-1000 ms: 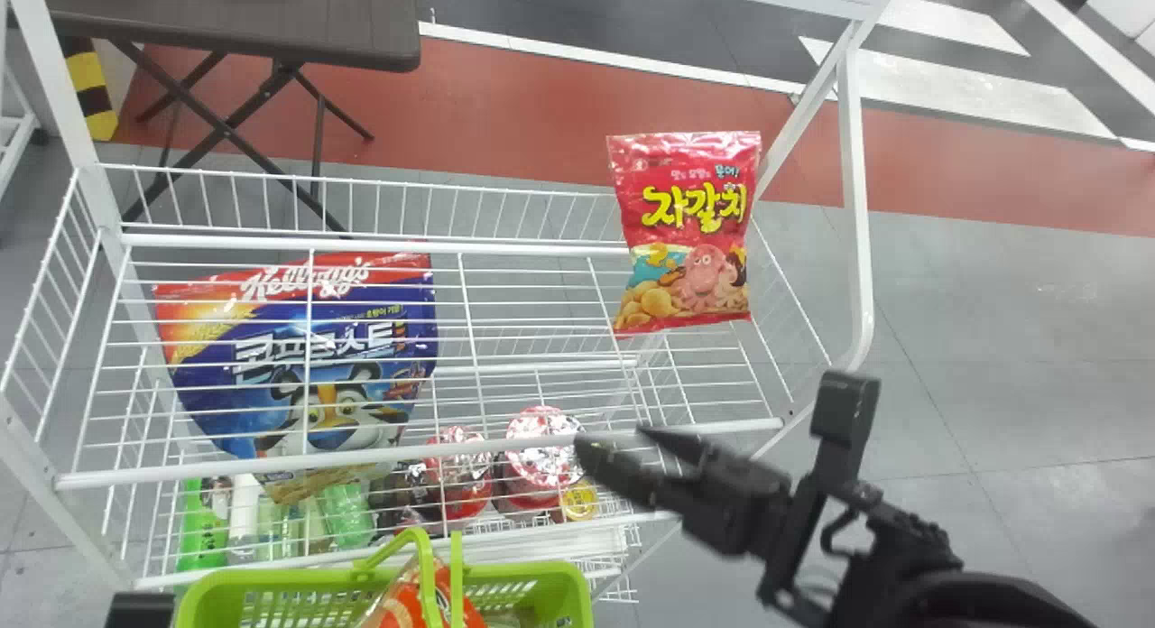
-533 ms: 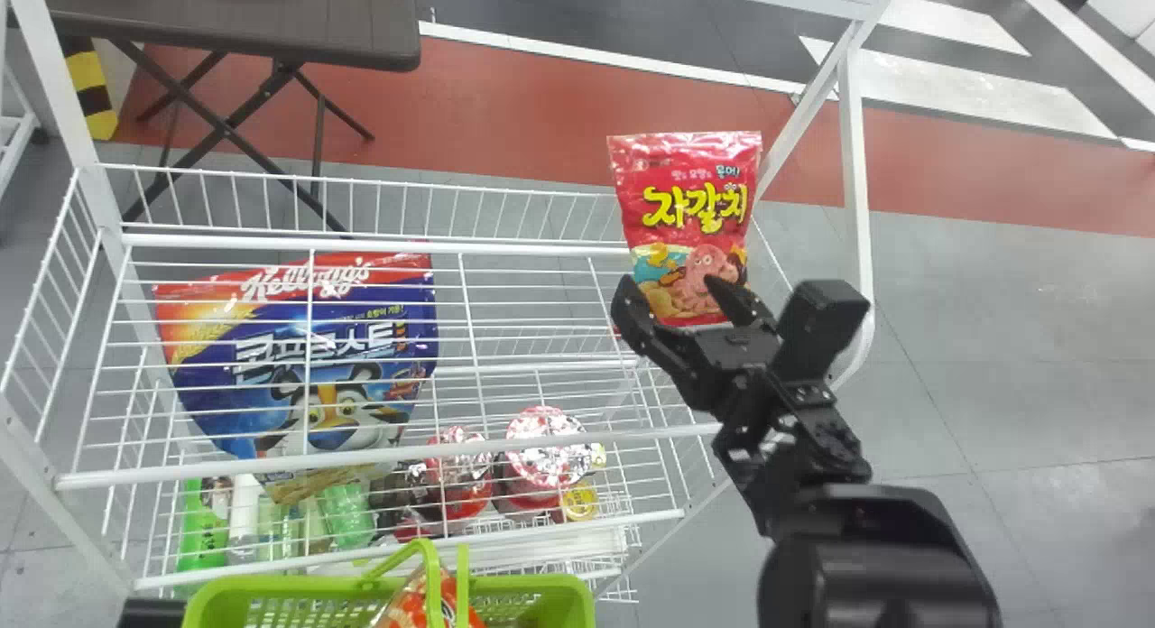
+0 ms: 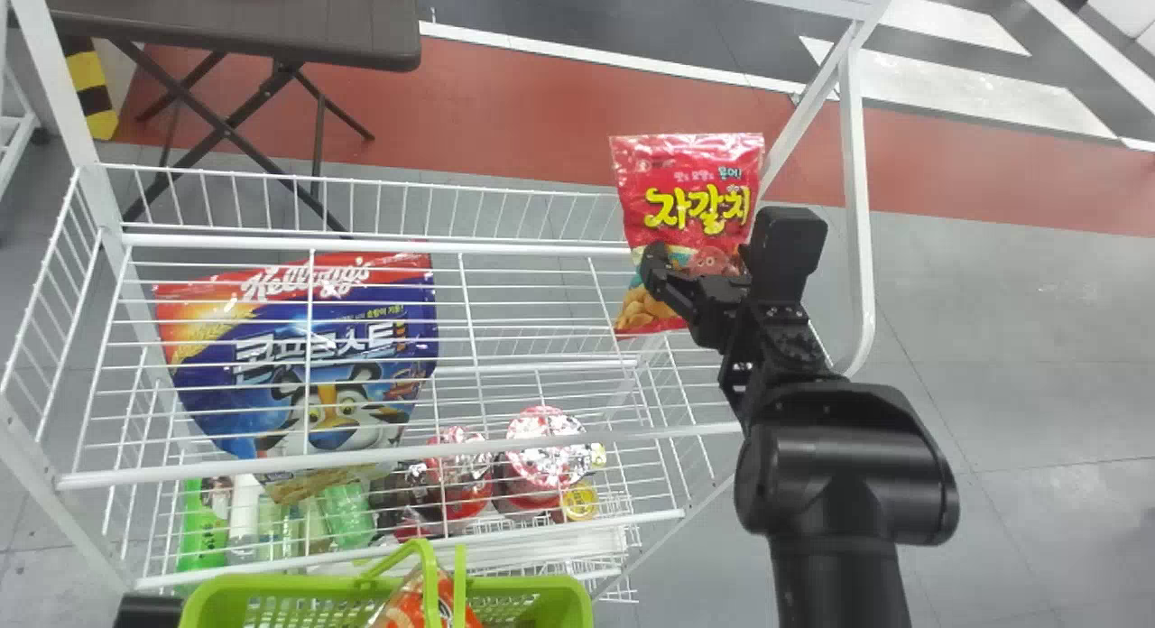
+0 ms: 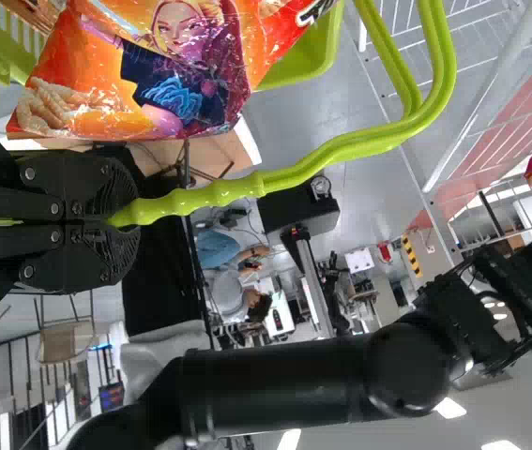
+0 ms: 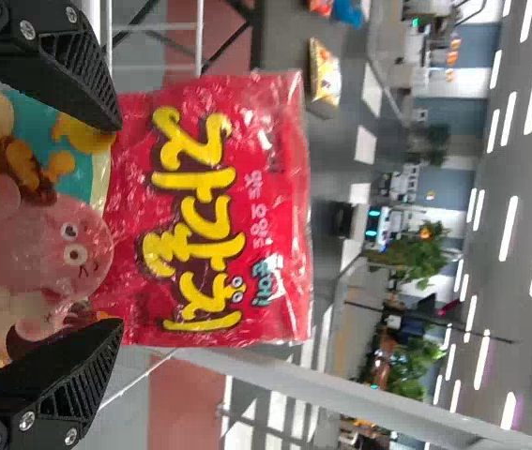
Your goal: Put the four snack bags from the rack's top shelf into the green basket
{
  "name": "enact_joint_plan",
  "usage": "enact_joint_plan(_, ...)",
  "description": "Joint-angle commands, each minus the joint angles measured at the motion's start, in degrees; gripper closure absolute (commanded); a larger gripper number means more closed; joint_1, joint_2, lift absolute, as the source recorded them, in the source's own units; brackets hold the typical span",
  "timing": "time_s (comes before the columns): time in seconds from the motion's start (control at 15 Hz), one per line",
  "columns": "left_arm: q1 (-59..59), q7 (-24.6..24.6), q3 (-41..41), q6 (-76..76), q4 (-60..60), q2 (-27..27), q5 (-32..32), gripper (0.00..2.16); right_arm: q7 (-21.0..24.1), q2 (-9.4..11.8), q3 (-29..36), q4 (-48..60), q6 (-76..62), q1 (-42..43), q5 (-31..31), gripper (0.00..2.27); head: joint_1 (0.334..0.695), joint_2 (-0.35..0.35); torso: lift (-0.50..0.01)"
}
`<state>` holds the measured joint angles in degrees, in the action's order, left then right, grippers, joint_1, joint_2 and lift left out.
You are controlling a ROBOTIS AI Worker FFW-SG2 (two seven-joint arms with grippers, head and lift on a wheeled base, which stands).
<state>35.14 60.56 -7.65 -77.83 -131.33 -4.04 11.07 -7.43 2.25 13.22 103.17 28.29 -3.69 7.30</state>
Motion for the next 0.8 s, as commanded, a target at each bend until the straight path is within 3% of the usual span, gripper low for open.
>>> enact_joint_plan(0.0, -0.2, -0.1, 0.0, 0.0, 0.1, 0.0, 0.0, 2.14, -2.4, 0.2, 2.2, -1.8, 3.7, 1.5, -0.2, 1.69, 0.695, -0.350, 0.000)
enact_joint_plan(0.07, -0.5, -0.4, 0.0, -0.2, 0.2, 0.1, -0.1, 2.14, -5.5, 0.2, 2.7, -1.7, 4.4, 1.0, -1.1, 2.13, 0.695, -0.350, 0.000)
enact_joint_plan(0.53, -1.3, -0.7, 0.0, -0.7, 0.5, 0.1, -0.1, 2.14, -6.9, -0.5, 3.4, 3.8, -6.2, -5.3, -5.2, 2.19, 0.695, -0.350, 0.000)
enact_joint_plan(0.73, -1.8, -0.8, 0.4, -0.7, 1.1, 0.1, 0.0, 2.12, -7.7, -0.4, 3.6, 11.6, -5.1, -10.6, -10.7, 2.19, 0.695, -0.350, 0.000)
